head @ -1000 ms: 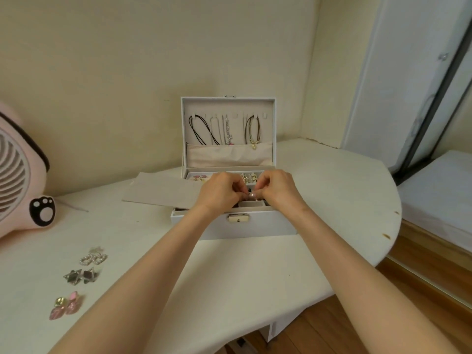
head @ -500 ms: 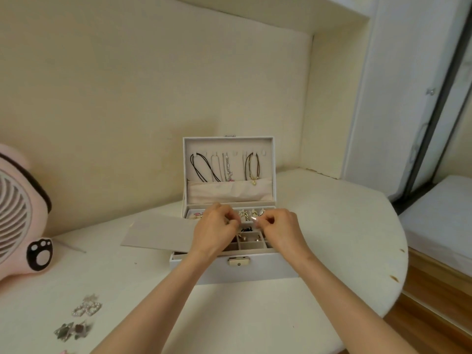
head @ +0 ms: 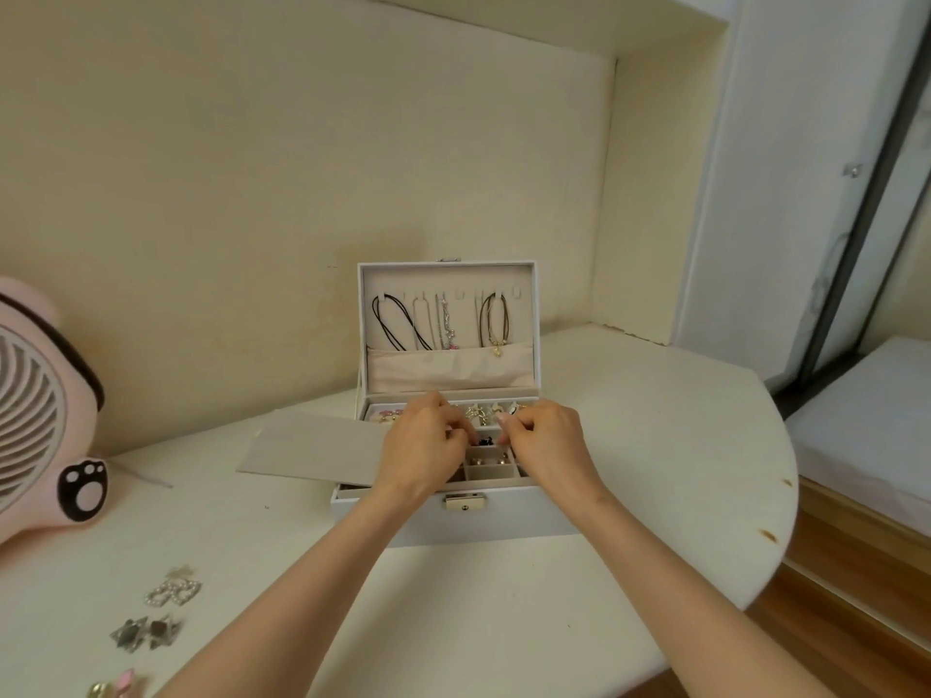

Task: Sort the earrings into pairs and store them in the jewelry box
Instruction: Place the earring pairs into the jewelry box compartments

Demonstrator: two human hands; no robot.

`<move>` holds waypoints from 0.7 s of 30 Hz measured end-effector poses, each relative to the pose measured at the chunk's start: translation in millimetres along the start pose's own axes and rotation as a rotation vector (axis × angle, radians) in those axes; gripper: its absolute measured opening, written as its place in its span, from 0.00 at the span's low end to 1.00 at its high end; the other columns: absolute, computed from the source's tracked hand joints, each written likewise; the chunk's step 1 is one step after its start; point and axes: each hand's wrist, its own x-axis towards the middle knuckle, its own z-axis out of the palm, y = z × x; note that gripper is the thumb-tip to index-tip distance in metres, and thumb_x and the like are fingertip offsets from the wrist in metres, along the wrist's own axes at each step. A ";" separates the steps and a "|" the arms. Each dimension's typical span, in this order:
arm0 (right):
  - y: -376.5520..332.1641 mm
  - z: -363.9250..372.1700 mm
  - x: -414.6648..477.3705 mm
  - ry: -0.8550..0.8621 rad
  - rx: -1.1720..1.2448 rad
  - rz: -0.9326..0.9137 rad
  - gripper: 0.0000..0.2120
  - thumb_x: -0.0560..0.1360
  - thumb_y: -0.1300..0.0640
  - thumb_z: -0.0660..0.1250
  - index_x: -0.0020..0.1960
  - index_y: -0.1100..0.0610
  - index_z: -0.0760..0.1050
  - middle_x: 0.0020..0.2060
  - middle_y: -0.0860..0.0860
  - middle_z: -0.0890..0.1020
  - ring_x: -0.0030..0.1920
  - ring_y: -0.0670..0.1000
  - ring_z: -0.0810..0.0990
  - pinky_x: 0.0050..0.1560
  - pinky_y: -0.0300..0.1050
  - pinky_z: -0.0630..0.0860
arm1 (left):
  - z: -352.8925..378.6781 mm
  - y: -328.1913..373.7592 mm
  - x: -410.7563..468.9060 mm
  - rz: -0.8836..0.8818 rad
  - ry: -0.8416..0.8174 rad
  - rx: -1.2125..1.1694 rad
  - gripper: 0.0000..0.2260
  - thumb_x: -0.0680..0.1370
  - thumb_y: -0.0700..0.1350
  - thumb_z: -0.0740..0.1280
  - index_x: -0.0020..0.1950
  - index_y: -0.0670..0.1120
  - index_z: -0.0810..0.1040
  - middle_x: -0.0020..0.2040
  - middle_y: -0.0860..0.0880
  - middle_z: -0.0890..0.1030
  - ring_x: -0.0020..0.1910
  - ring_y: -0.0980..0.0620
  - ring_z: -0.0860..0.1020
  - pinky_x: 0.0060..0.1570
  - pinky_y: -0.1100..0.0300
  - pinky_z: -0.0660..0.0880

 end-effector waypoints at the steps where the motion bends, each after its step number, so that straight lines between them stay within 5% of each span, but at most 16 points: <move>1: -1.2 -1.4 -1.0 0.013 0.010 -0.007 0.19 0.77 0.53 0.64 0.34 0.65 0.81 0.31 0.59 0.82 0.39 0.55 0.79 0.41 0.41 0.67 | -0.7 -0.4 0.1 -0.015 0.034 -0.033 0.11 0.74 0.38 0.61 0.43 0.46 0.83 0.47 0.50 0.75 0.50 0.52 0.72 0.43 0.60 0.66; 14: -6.4 -1.9 -1.9 0.012 0.028 -0.005 0.18 0.77 0.53 0.64 0.35 0.63 0.81 0.33 0.56 0.82 0.40 0.53 0.78 0.44 0.45 0.72 | -2.1 0.9 -0.5 0.031 0.071 -0.076 0.10 0.74 0.37 0.61 0.43 0.45 0.82 0.46 0.50 0.75 0.49 0.52 0.72 0.44 0.61 0.66; 21: -42.0 -8.8 -27.5 0.027 0.038 -0.325 0.08 0.76 0.56 0.65 0.41 0.55 0.80 0.37 0.48 0.77 0.36 0.47 0.74 0.40 0.43 0.72 | -47.3 -5.2 -32.2 0.241 0.140 -0.088 0.08 0.73 0.37 0.61 0.47 0.48 0.77 0.45 0.54 0.76 0.41 0.54 0.74 0.40 0.61 0.70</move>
